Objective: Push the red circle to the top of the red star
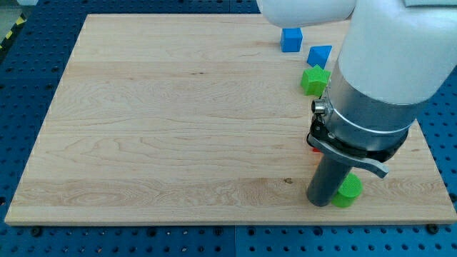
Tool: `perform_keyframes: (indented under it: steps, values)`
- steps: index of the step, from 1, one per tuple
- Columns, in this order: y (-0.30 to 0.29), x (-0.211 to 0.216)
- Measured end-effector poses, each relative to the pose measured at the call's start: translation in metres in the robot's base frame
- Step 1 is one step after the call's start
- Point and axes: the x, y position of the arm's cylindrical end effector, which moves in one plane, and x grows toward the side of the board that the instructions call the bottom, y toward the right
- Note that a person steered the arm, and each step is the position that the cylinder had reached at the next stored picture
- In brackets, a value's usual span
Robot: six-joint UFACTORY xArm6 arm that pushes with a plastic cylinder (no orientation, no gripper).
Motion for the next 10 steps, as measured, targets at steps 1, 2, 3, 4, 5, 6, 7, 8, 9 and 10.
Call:
perform_keyframes:
  steps: [1,2,3,4,5,6,7,8,9,10]
  values:
    - [-0.016,-0.007]
    - [-0.063,-0.045]
    - [-0.115,-0.098]
    - [-0.154,-0.158]
    - [-0.155,-0.235]
    - [-0.144,-0.322]
    - [-0.11,-0.397]
    - [-0.103,-0.405]
    - [-0.063,-0.404]
    - [0.025,-0.399]
